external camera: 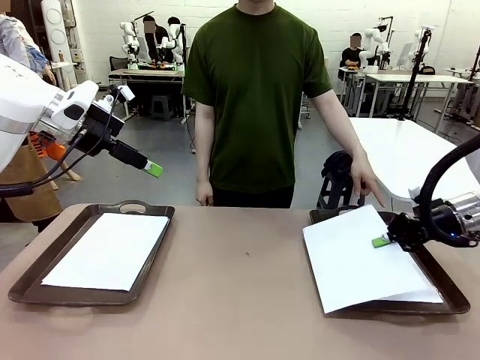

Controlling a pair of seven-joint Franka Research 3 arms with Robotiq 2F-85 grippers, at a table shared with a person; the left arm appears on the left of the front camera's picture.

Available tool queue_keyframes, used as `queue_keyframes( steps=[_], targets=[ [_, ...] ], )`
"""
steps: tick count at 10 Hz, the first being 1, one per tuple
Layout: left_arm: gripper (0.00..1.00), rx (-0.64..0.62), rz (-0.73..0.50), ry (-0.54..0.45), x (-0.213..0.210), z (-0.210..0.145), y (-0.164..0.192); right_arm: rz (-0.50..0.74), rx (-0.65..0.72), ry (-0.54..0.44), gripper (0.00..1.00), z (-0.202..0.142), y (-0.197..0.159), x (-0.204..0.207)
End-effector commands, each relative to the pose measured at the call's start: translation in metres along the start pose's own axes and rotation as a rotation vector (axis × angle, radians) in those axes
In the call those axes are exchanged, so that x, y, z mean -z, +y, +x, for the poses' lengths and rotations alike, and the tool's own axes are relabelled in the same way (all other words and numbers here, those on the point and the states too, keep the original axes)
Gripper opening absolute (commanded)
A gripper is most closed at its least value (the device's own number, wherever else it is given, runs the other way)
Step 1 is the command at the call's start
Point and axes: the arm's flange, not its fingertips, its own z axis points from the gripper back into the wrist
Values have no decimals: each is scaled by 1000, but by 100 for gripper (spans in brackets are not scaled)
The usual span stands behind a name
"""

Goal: Sort the A4 documents.
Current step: Place the A4 Paper in the designated Handle tray.

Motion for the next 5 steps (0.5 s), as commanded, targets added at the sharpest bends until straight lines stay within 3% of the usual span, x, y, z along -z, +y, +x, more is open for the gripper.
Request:
queue_keyframes(
  steps=[1, 5],
  targets=[
    [100, 2, 0, -2, -1, 0, 0, -104, -6, -33, 1, -4, -6, -4],
    [100, 2, 0, -2, -1, 0, 0, -202, -10, -68, 1, -2, -16, -28]
  ],
)
